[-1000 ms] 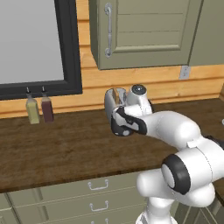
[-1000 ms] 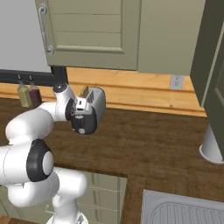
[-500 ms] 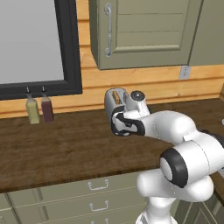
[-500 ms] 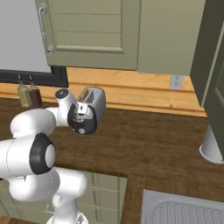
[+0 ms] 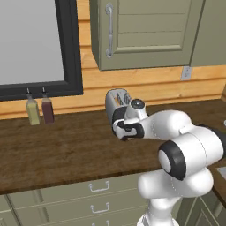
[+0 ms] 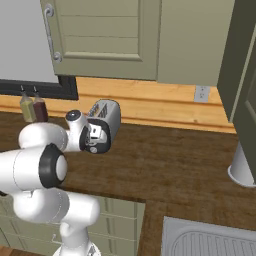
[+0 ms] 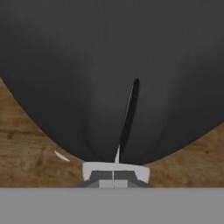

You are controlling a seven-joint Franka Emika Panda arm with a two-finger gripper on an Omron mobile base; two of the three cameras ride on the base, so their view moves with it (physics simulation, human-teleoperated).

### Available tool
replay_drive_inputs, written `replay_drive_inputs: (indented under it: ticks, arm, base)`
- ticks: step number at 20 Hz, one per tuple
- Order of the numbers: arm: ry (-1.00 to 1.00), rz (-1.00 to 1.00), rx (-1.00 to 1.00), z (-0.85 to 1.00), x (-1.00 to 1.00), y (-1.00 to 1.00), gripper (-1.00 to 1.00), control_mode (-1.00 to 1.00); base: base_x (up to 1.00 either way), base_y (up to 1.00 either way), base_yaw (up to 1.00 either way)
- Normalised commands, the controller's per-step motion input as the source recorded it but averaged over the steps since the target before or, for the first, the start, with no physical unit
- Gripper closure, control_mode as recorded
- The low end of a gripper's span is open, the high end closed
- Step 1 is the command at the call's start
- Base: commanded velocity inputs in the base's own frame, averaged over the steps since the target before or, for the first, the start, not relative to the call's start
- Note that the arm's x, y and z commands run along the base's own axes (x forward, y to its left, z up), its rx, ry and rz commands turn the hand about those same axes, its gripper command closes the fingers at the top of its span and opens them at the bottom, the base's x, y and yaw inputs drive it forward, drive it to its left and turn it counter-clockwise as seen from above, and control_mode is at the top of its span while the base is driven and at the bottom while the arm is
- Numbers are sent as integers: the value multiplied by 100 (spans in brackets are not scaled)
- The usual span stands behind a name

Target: Start the toaster. Once the lever pops up, take the bread to the plate on the dining counter.

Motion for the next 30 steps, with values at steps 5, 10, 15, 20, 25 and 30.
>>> replay_drive_inputs:
  ticks: [5, 10, 15, 20, 25, 30]
  arm:
    - [0, 0, 0, -93, 0, 0, 100, -100]
    - [0, 0, 0, -70, -18, 0, 100, -100]
    - [-8, 0, 0, 40, -39, 0, 100, -100]
    - [-12, 0, 0, 79, -33, 0, 100, -100]
    - [-1, 0, 0, 95, -18, -3, 100, -100]
    - [0, -7, 0, 98, -26, -10, 100, -100]
  base:
    - [0, 0, 0]
    - [0, 0, 0]
    - [0, 0, 0]
    - [0, 0, 0]
    - [0, 0, 0]
    - [0, 0, 0]
